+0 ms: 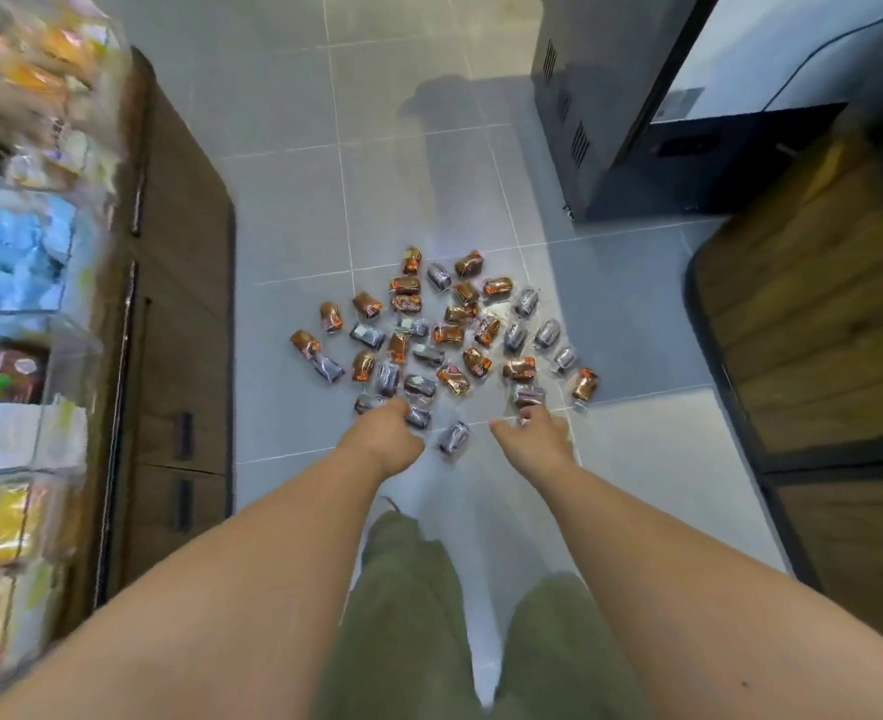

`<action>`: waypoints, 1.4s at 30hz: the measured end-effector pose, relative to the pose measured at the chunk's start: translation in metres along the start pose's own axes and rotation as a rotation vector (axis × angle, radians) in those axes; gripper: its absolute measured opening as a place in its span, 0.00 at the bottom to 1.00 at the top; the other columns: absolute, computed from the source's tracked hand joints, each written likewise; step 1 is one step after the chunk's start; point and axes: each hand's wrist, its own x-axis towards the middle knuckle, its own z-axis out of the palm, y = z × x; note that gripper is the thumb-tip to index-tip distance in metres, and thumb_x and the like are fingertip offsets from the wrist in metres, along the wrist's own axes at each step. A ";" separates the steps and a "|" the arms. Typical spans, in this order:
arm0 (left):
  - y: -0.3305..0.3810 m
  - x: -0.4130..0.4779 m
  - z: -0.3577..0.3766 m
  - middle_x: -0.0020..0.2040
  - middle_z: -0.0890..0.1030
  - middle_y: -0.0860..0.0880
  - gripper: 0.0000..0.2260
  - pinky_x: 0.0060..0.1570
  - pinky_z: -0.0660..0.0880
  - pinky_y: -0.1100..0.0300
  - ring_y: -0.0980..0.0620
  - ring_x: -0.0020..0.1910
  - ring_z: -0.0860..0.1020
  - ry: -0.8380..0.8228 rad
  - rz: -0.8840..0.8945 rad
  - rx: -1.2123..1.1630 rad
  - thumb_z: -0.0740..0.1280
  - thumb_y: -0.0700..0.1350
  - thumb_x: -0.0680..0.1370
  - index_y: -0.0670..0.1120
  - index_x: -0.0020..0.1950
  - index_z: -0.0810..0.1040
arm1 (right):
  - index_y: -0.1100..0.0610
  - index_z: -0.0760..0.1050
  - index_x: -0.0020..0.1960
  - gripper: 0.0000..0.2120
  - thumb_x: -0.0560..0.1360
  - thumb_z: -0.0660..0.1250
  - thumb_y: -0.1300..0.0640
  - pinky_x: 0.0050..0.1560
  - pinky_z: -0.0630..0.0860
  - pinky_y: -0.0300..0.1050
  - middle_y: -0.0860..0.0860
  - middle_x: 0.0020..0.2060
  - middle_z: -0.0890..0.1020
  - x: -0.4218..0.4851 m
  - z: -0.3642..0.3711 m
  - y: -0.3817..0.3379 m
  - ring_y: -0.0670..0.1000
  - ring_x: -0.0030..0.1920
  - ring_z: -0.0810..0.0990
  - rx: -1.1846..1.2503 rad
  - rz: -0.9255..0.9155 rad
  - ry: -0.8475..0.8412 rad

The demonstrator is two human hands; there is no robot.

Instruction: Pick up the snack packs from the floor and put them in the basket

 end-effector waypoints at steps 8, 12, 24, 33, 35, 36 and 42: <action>-0.029 0.116 -0.015 0.68 0.69 0.41 0.23 0.62 0.70 0.50 0.40 0.65 0.69 -0.055 0.037 0.171 0.62 0.45 0.76 0.47 0.71 0.65 | 0.48 0.58 0.74 0.30 0.76 0.63 0.43 0.67 0.64 0.50 0.56 0.73 0.55 0.078 0.044 -0.030 0.64 0.68 0.65 0.004 0.043 -0.037; -0.041 0.177 0.023 0.69 0.67 0.42 0.24 0.64 0.67 0.51 0.41 0.68 0.65 -0.048 0.047 0.209 0.62 0.44 0.77 0.46 0.73 0.63 | 0.44 0.52 0.75 0.33 0.75 0.64 0.43 0.67 0.66 0.52 0.55 0.72 0.54 0.139 0.076 -0.017 0.63 0.67 0.65 0.092 0.105 -0.039; -0.115 0.378 0.168 0.72 0.62 0.44 0.26 0.66 0.64 0.50 0.43 0.71 0.60 -0.059 0.097 0.441 0.62 0.44 0.76 0.47 0.74 0.60 | 0.43 0.55 0.73 0.32 0.74 0.65 0.42 0.65 0.64 0.49 0.53 0.72 0.49 0.336 0.208 0.083 0.65 0.67 0.64 0.004 0.162 -0.100; -0.166 0.517 0.259 0.77 0.52 0.44 0.33 0.73 0.56 0.49 0.44 0.76 0.51 -0.089 0.180 0.484 0.64 0.43 0.75 0.49 0.77 0.54 | 0.43 0.56 0.74 0.32 0.74 0.65 0.44 0.70 0.62 0.48 0.56 0.71 0.52 0.465 0.316 0.123 0.63 0.67 0.67 -0.032 0.172 -0.192; -0.175 0.543 0.278 0.78 0.48 0.44 0.35 0.74 0.52 0.49 0.44 0.77 0.47 -0.109 0.209 0.548 0.65 0.43 0.76 0.50 0.78 0.51 | 0.43 0.53 0.75 0.34 0.73 0.65 0.43 0.72 0.61 0.50 0.56 0.73 0.50 0.488 0.339 0.131 0.63 0.69 0.65 -0.062 0.190 -0.227; -0.179 0.554 0.286 0.78 0.47 0.44 0.36 0.74 0.51 0.49 0.44 0.77 0.46 -0.115 0.224 0.586 0.65 0.44 0.75 0.50 0.78 0.50 | 0.44 0.52 0.76 0.36 0.73 0.65 0.42 0.73 0.59 0.51 0.56 0.73 0.47 0.498 0.351 0.135 0.62 0.72 0.61 -0.078 0.197 -0.243; -0.192 0.595 0.320 0.74 0.56 0.43 0.35 0.65 0.62 0.48 0.39 0.69 0.58 0.010 0.257 0.686 0.63 0.41 0.75 0.51 0.78 0.48 | 0.44 0.52 0.75 0.32 0.76 0.62 0.41 0.71 0.59 0.58 0.61 0.73 0.31 0.528 0.398 0.151 0.70 0.70 0.57 -0.282 0.256 -0.281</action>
